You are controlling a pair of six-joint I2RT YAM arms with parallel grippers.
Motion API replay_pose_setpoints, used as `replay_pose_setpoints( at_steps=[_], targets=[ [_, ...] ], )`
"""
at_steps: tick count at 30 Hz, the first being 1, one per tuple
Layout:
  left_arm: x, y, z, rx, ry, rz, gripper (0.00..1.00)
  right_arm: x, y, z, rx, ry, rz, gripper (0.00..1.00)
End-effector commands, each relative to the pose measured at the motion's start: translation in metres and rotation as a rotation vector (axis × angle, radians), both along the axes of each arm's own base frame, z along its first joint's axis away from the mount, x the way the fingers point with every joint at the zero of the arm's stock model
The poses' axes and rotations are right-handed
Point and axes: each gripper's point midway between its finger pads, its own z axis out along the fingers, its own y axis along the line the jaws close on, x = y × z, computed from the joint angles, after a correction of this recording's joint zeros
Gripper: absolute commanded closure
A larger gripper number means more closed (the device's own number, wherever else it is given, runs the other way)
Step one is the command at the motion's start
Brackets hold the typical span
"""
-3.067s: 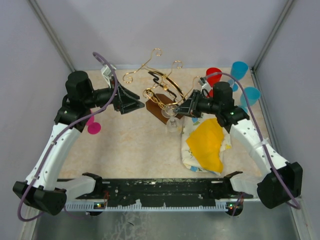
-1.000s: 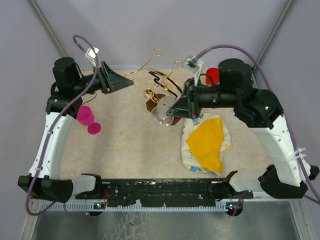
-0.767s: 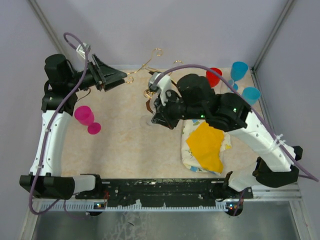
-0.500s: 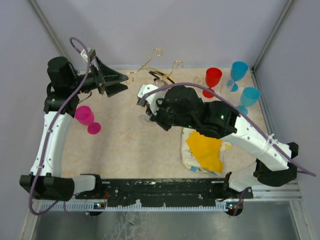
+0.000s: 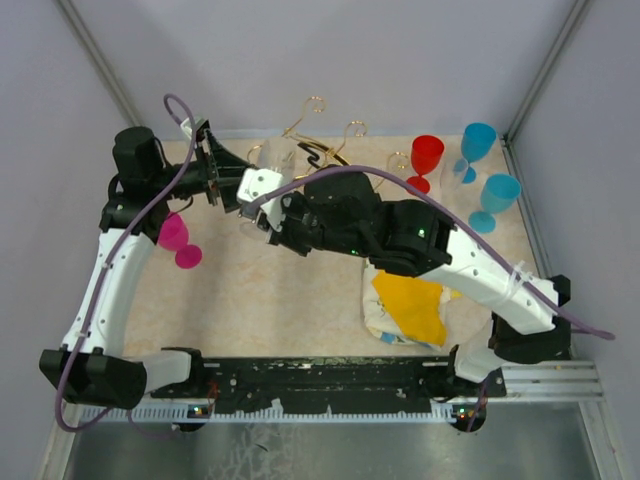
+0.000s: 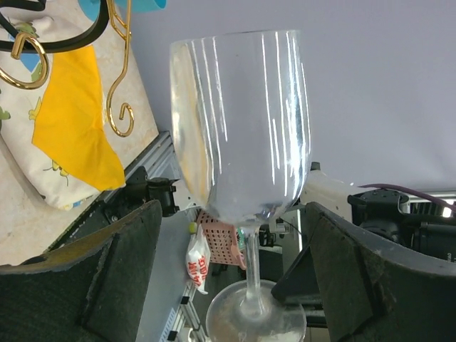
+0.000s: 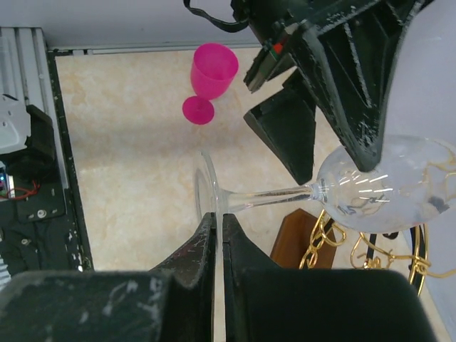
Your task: Take the wine glass off the wine glass rack
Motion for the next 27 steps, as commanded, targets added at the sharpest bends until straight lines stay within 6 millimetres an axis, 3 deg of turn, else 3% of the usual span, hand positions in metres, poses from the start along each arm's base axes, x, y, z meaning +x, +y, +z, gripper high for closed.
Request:
replay_pose_setpoints(
  at_steps=[1,10,16,24,27],
  targets=[
    [-0.014,-0.002,0.016,-0.016,-0.04,-0.024,0.13,-0.007,0.014,0.039,0.084,-0.095,0.06,1.0],
    [-0.015,-0.003,0.013,-0.022,-0.004,-0.028,0.17,-0.023,0.027,0.038,0.062,-0.097,0.117,1.0],
    [-0.013,-0.003,0.011,-0.022,0.009,-0.023,0.28,-0.025,0.022,0.041,0.064,-0.1,0.111,1.0],
    [-0.009,-0.002,0.02,-0.036,-0.005,-0.007,0.25,-0.027,0.015,0.038,0.059,-0.091,0.109,1.0],
    [-0.008,-0.002,0.022,-0.041,-0.01,-0.001,0.17,-0.029,0.014,0.038,0.061,-0.088,0.113,1.0]
  ],
)
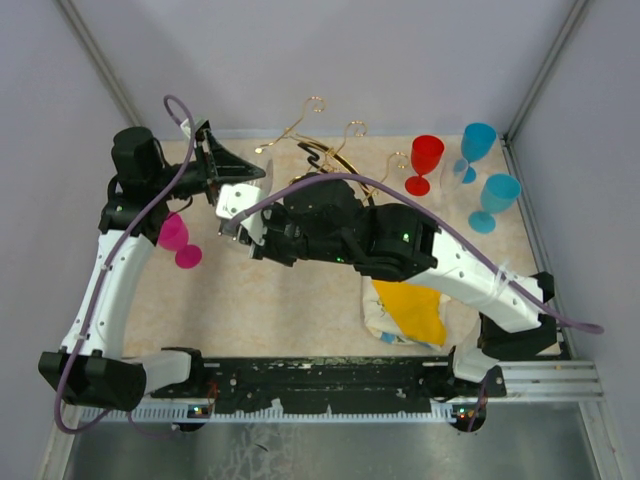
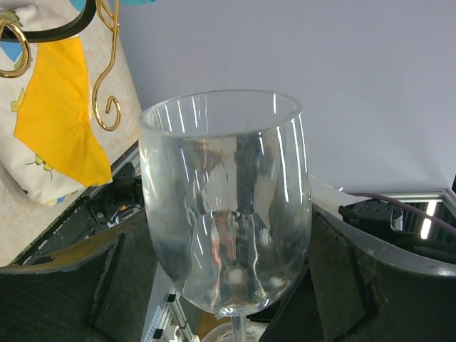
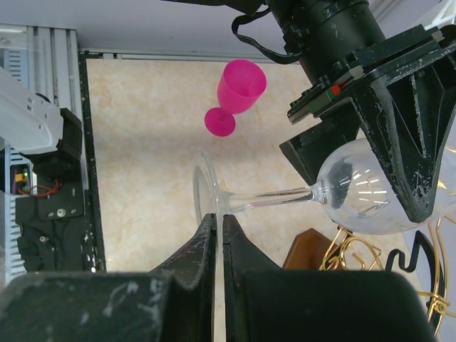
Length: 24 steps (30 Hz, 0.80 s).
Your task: Take the wine glass off the wine glass rack
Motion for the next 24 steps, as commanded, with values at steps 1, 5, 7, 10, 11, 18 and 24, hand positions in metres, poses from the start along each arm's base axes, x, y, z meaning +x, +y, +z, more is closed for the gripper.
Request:
replay_pose_setpoints(
  at_steps=[1,5,7,10,11,18,24],
  targets=[
    [-0.002,0.0,0.016,-0.021,-0.048,0.008,0.17,-0.006,-0.016,0.038,0.088,-0.07,0.017,1.0],
    [0.0,0.0,0.019,-0.029,-0.051,0.015,0.15,-0.008,-0.018,0.04,0.092,-0.07,0.021,1.0],
    [0.001,0.0,0.018,-0.03,-0.049,0.018,0.16,-0.008,-0.019,0.04,0.093,-0.072,0.019,1.0],
    [0.0,0.0,0.018,-0.032,-0.051,0.018,0.27,-0.007,-0.022,0.039,0.092,-0.077,0.012,1.0],
    [0.0,0.0,0.018,-0.033,-0.049,0.017,0.32,-0.007,-0.023,0.04,0.095,-0.075,0.011,1.0],
    [0.002,0.001,0.02,-0.031,-0.065,0.035,0.45,-0.005,-0.028,0.042,0.115,-0.063,-0.024,0.89],
    [0.028,0.021,0.021,0.126,-0.182,0.181,0.49,0.005,-0.061,0.044,0.116,-0.027,-0.156,0.18]
  ],
)
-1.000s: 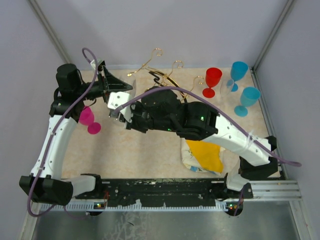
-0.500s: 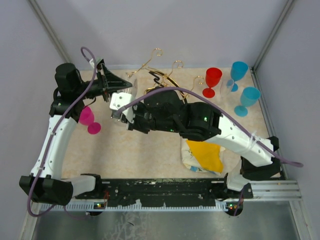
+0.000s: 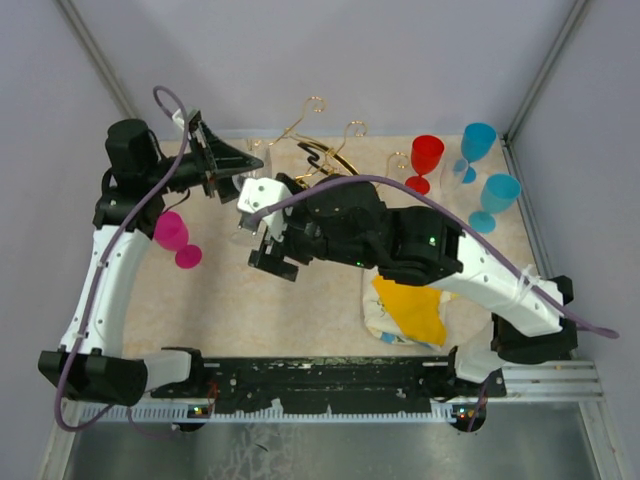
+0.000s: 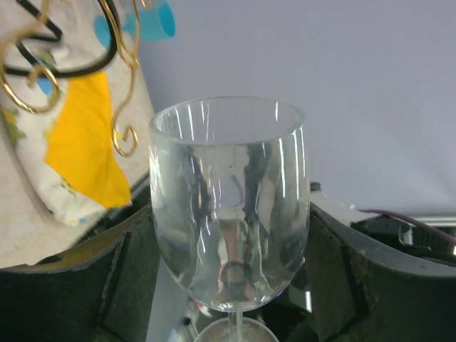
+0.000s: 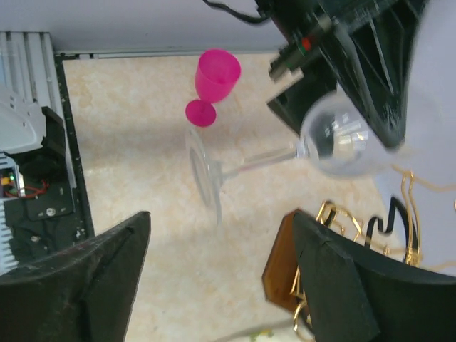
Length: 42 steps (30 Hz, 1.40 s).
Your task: Take the wine glass off the wine glass rack
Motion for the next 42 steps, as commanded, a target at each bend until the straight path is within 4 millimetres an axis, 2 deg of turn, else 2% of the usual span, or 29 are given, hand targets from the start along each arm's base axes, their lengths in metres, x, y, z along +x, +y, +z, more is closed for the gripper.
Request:
replay_pose_setpoints(
  at_steps=[1,4,8,12,18,19,20,27,29,30,32,34,40,42],
  targets=[
    [0.021,0.022,0.012,0.166,-0.186,0.15,0.49,0.007,-0.048,0.035,0.085,-0.027,-0.126,0.13],
    [0.037,0.04,0.003,0.32,-0.258,0.264,0.5,0.015,-0.077,0.036,0.095,-0.032,-0.224,0.05],
    [0.053,0.069,-0.019,0.492,-0.311,0.418,0.51,0.018,-0.112,0.042,0.171,-0.035,-0.305,0.01],
    [0.047,0.084,-0.038,0.555,-0.4,0.507,0.52,0.018,-0.13,0.041,0.226,-0.028,-0.333,0.01],
    [0.035,0.106,-0.087,0.636,-0.519,0.66,0.53,0.022,-0.126,0.028,0.187,-0.034,-0.352,0.01],
    [0.035,0.109,-0.103,0.649,-0.524,0.685,0.52,0.023,-0.125,0.027,0.182,-0.038,-0.361,0.01],
    [0.034,0.112,-0.11,0.654,-0.532,0.708,0.53,0.025,-0.125,0.027,0.179,-0.042,-0.368,0.01],
    [0.044,0.11,-0.159,0.786,-0.574,0.712,0.54,0.03,-0.121,0.028,0.192,-0.064,-0.388,0.01],
    [0.047,0.11,-0.169,0.813,-0.602,0.732,0.54,0.031,-0.119,0.025,0.183,-0.065,-0.39,0.01],
    [0.049,0.109,-0.166,0.814,-0.639,0.749,0.55,0.031,-0.119,0.025,0.184,-0.065,-0.391,0.01],
    [0.05,0.112,-0.177,0.852,-0.682,0.794,0.56,0.033,-0.119,0.024,0.177,-0.071,-0.399,0.01],
    [0.05,0.112,-0.178,0.865,-0.761,0.838,0.56,0.034,-0.119,0.023,0.175,-0.07,-0.401,0.01],
    [0.056,0.126,-0.193,0.897,-0.832,0.965,0.51,0.037,-0.119,0.019,0.174,-0.05,-0.406,0.01],
    [0.055,0.131,-0.192,0.889,-0.856,1.017,0.51,0.038,-0.119,0.019,0.181,-0.032,-0.403,0.01]
  ],
)
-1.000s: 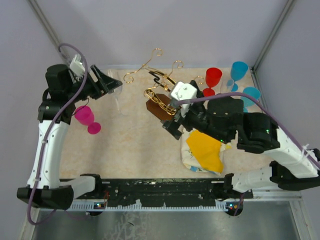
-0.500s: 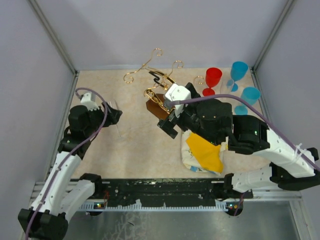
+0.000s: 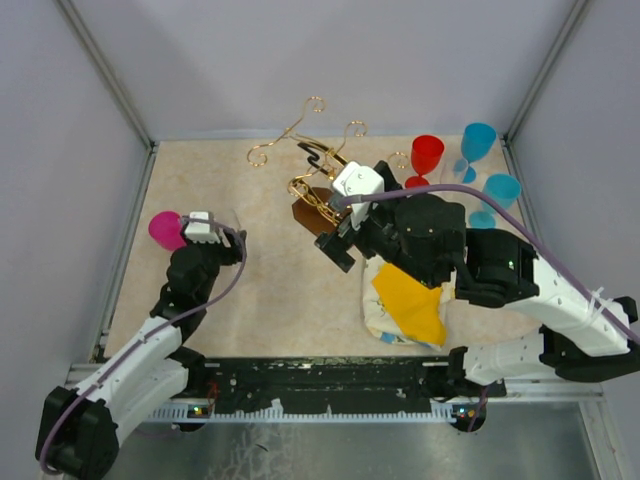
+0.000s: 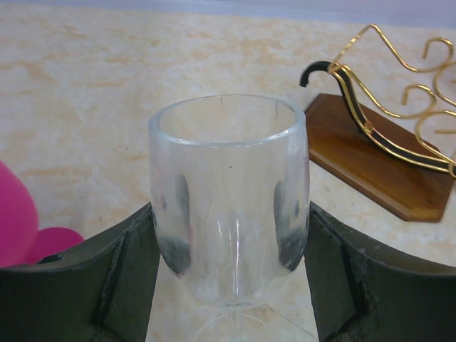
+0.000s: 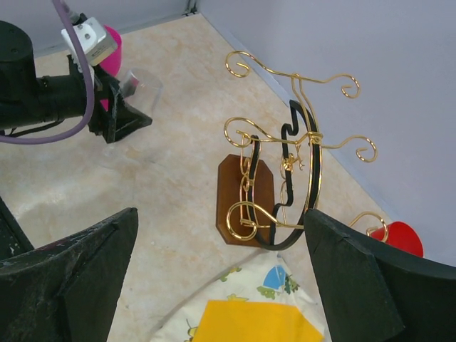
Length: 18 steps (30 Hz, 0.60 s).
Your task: Take the wine glass off the wine glass rack
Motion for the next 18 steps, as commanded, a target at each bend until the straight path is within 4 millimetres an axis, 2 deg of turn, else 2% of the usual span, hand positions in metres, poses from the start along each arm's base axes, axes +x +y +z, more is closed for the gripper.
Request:
replay_pose_setpoints(
  at_steps=[1,4,9,13,18],
  targets=[
    [0.01,0.021,0.056,-0.028,-0.293,0.124,0.5,0.005,0.002,0.008,0.061,0.017,-0.007,0.01],
    [0.01,0.03,0.059,-0.02,-0.366,0.173,0.5,0.009,0.003,0.005,0.068,0.046,0.0,0.01],
    [0.018,0.028,0.06,-0.005,-0.441,0.179,0.48,0.015,0.011,0.0,0.049,0.067,0.009,0.01],
    [0.019,0.034,0.059,0.019,-0.498,0.217,0.48,0.018,0.013,0.005,0.044,0.063,0.007,0.01],
    [0.02,0.039,0.046,0.045,-0.508,0.248,0.46,0.024,0.014,0.0,0.011,0.055,-0.005,0.01]
  ],
)
